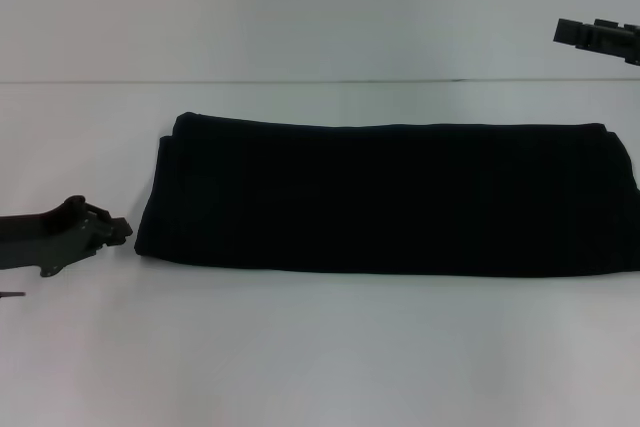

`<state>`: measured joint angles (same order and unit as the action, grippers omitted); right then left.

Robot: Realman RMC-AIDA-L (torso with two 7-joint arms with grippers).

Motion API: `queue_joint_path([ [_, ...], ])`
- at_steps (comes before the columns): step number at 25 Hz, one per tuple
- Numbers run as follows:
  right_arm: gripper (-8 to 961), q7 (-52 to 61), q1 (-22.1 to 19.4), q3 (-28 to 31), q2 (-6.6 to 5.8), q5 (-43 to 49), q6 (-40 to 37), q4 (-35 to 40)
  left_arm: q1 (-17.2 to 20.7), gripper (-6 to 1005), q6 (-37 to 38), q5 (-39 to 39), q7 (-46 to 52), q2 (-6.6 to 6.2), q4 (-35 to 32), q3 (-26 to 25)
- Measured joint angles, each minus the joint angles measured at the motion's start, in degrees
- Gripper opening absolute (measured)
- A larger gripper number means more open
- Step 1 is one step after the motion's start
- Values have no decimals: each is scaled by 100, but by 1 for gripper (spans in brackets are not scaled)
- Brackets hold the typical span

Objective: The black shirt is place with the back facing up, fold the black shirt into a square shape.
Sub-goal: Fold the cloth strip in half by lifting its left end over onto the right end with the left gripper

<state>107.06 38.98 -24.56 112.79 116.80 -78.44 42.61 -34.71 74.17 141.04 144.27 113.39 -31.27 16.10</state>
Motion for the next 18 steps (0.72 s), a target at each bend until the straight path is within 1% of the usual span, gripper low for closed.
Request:
queue_joint_path([
  [6, 921, -37, -16, -9, 17, 0, 4, -12, 22, 151, -27, 25, 104, -7, -49, -56],
  [8, 921, -37, -38, -6, 10, 0, -12, 6, 48, 171, 51, 12, 121, -10, -112, -202],
  [11, 921, -36, -70, 3, -18, 0, -31, 15, 83, 238, 312, 3, 217, -31, -180, -326],
  [14, 920, -34, -104, 5, -32, 0, -41, 18, 97, 305, 632, 32, 402, -40, -209, -324],
  [18, 920, -21, -113, 1, -46, 0, -47, 32, 104, 394, 897, 34, 644, -8, -128, -270],
])
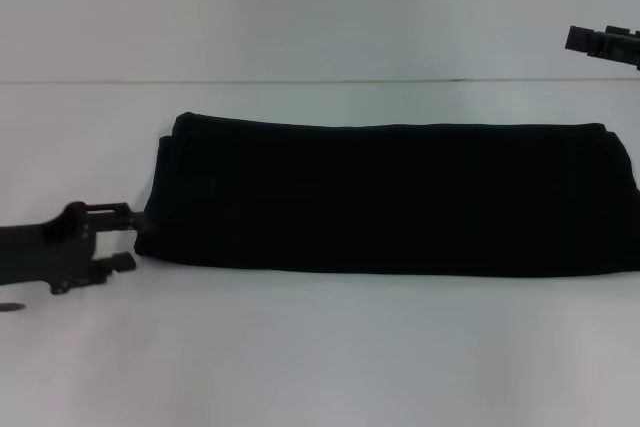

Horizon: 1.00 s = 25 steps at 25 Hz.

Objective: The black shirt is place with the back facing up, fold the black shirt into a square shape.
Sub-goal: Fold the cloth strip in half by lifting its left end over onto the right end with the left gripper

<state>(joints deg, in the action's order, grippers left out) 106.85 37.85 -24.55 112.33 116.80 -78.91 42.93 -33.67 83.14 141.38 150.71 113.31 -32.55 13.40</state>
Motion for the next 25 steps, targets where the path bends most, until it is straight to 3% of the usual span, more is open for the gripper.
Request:
queue_joint_path([
  [12, 920, 24, 33, 5, -22, 0, -3, 5, -191, 847, -413, -18, 91, 26, 604, 34],
  [25, 920, 46, 57, 3, -29, 0, 13, 5, -290, 839, -804, -7, 111, 85, 684, 161],
])
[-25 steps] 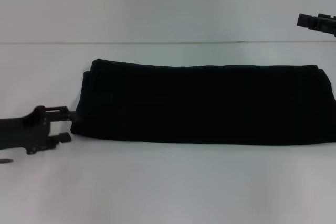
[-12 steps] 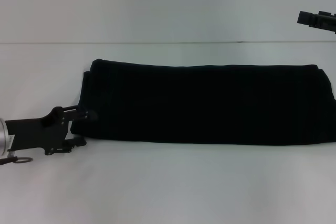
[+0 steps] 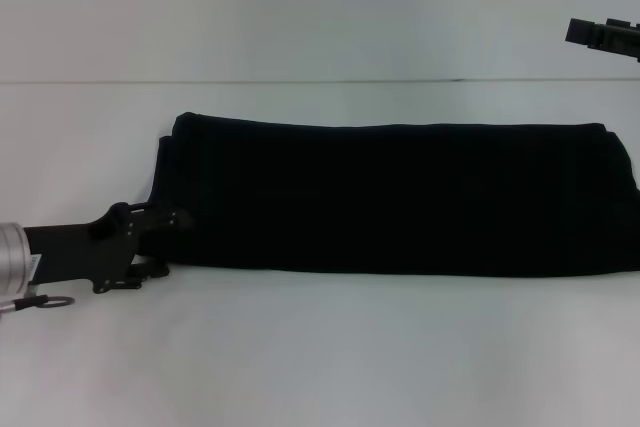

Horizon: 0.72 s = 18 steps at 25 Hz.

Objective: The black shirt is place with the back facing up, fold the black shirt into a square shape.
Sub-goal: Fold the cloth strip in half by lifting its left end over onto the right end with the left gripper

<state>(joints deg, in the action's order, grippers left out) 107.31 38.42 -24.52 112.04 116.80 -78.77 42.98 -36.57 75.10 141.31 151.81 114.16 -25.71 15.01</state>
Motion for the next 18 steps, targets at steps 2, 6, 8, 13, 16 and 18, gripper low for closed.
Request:
queue_joint_path([
  [2, 920, 0, 0, 0, 0, 0, 1, 0, -24, 838, -55, 0, -16, -2, 52, 1],
  [6, 920, 0, 0, 0, 0, 0, -8, 0, -64, 837, -193, 2, -23, -14, 65, 79],
  [8, 919, 0, -1, 0, 0, 0, -7, 0, -74, 837, -261, 2, -24, -17, 62, 132],
  [13, 919, 0, -2, 0, 0, -3, -12, 0, -121, 835, -460, 2, -26, -24, 66, 224],
  [16, 919, 0, -5, 0, 0, -4, -17, 0, -153, 834, -490, 1, -30, -34, 66, 236],
  [18, 919, 0, -8, 0, 0, -6, -17, 0, -170, 834, -497, 0, -38, -41, 66, 237],
])
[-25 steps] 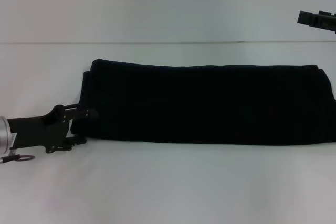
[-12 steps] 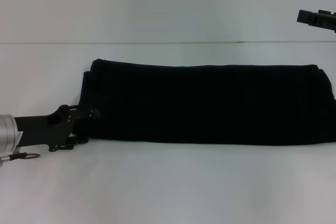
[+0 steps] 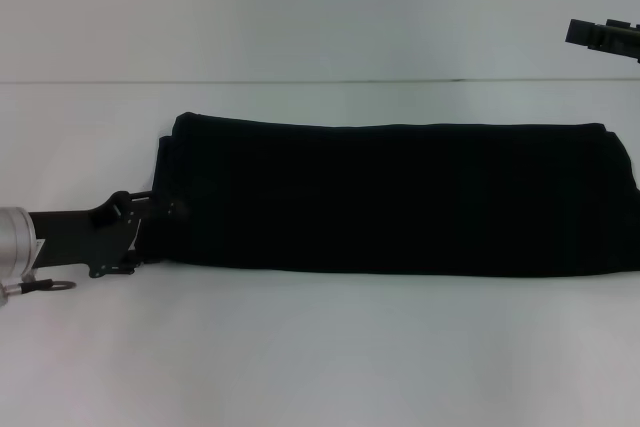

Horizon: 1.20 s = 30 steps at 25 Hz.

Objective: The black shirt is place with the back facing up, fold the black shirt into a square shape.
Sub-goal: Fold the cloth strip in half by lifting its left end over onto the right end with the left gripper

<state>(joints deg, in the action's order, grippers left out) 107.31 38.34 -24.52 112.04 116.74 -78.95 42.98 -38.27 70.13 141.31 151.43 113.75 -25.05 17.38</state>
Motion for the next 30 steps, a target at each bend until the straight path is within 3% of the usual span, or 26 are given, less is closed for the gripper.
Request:
queue_joint_path([
  [10, 919, 0, -20, 1, -9, -3, -6, 6, -57, 835, -116, 1, -86, -13, -9, 119],
  [18, 919, 44, -25, 1, -24, -3, -7, 14, -74, 675, -67, 30, -233, 13, -101, 389],
  [30, 918, 79, -29, -25, -44, -3, -22, 18, -72, 176, -122, 46, -287, 7, -122, 383],
])
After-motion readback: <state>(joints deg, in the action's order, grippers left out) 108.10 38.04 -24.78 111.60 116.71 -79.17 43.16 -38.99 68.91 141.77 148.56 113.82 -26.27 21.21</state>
